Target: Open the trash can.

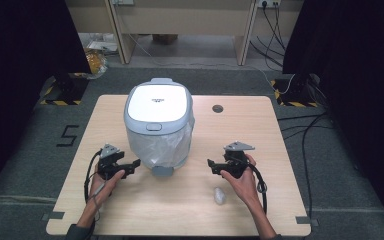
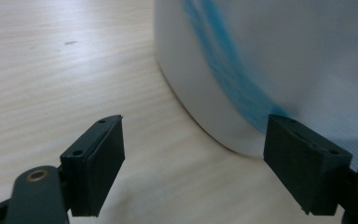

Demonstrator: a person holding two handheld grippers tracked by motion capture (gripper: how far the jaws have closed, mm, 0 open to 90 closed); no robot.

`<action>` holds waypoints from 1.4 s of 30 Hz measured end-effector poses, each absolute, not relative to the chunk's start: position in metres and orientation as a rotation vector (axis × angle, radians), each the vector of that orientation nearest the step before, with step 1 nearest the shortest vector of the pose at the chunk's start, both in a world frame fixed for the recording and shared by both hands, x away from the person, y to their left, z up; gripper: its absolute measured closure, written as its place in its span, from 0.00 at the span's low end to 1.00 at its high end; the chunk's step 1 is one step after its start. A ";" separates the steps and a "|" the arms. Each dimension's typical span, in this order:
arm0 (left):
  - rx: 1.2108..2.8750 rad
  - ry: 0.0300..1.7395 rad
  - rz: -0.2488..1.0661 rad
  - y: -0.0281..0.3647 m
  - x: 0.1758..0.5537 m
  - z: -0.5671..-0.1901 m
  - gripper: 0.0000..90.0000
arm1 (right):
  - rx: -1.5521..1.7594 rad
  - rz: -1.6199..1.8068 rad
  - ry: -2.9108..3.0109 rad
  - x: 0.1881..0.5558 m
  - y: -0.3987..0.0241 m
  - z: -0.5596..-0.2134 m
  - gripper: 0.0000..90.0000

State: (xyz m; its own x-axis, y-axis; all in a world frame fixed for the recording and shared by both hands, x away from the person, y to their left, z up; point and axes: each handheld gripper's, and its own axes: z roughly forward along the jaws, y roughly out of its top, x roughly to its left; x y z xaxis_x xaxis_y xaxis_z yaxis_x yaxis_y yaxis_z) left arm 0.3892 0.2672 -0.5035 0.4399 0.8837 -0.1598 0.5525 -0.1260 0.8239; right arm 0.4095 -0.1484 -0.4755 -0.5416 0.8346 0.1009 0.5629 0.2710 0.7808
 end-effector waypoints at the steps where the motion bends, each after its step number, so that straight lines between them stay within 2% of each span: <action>1: 1.804 1.217 0.459 0.265 0.384 -0.504 0.22 | 1.278 1.156 2.212 0.408 -0.151 -0.475 0.19; 11: 1.859 1.080 0.398 0.237 0.347 -0.506 0.21 | 1.230 1.186 2.209 0.379 -0.169 -0.471 0.19; 17: 1.925 1.019 0.417 0.223 0.337 -0.510 0.21 | 1.223 1.180 2.229 0.363 -0.173 -0.477 0.20; 25: 1.918 0.957 0.350 0.210 0.331 -0.511 0.21 | 1.253 1.178 2.219 0.344 -0.186 -0.486 0.20; 42: 1.923 0.849 0.337 0.176 0.338 -0.507 0.23 | 1.308 1.175 2.223 0.325 -0.201 -0.502 0.21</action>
State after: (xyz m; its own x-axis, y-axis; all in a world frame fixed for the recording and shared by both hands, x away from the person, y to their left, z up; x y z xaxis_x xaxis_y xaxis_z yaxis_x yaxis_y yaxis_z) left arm 0.3377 0.1759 -0.5070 0.7185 0.6852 -0.1193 0.4165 -0.2865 0.8628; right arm 0.3252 -0.2009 -0.5023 -0.5371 0.8325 0.1360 0.5814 0.2485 0.7748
